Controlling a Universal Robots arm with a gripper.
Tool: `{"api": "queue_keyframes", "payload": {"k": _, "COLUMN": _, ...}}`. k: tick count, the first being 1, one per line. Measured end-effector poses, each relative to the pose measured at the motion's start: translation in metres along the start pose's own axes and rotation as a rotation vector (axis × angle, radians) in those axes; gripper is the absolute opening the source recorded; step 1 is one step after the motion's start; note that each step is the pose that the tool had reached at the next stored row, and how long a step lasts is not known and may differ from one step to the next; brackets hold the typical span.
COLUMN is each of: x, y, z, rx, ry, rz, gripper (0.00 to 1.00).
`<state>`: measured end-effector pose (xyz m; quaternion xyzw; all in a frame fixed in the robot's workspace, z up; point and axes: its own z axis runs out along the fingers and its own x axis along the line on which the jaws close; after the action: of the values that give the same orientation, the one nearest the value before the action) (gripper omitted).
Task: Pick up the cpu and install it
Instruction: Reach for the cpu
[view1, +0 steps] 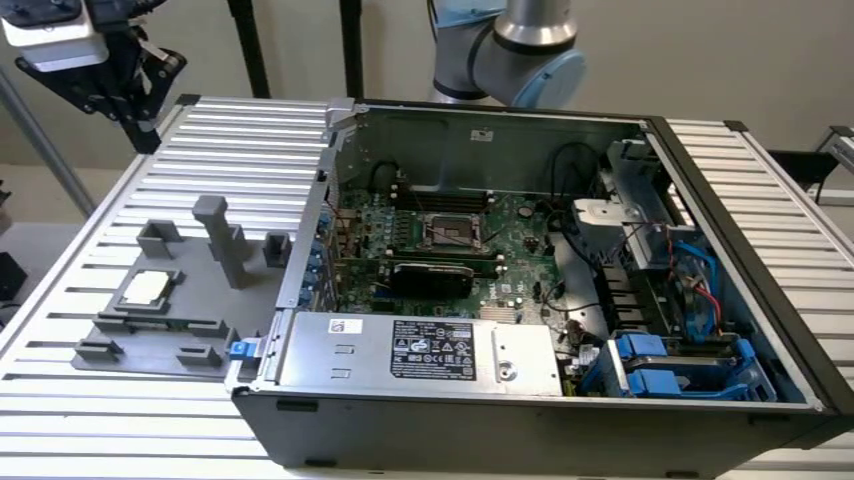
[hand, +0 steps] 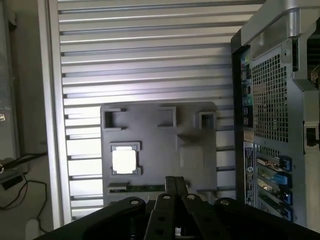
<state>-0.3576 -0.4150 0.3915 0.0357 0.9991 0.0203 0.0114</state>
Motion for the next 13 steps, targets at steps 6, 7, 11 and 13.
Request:
{"api": "queue_keyframes", "payload": {"k": 6, "x": 0.027, "y": -0.002, "z": 0.0013, "rx": 0.0082, "ry": -0.0007, "rz": 0.0, "gripper": 0.11}}
{"api": "queue_keyframes", "payload": {"k": 7, "x": 0.032, "y": -0.0023, "z": 0.0017, "rx": 0.0094, "ry": -0.0008, "rz": 0.0, "gripper": 0.11}}
{"api": "queue_keyframes", "payload": {"k": 11, "x": 0.05, "y": -0.0037, "z": 0.0032, "rx": 0.0138, "ry": -0.0012, "rz": 0.0, "gripper": 0.11}}
{"api": "queue_keyframes", "payload": {"k": 13, "x": 0.059, "y": -0.0044, "z": 0.0039, "rx": 0.0147, "ry": -0.001, "rz": 0.0, "gripper": 0.11}}
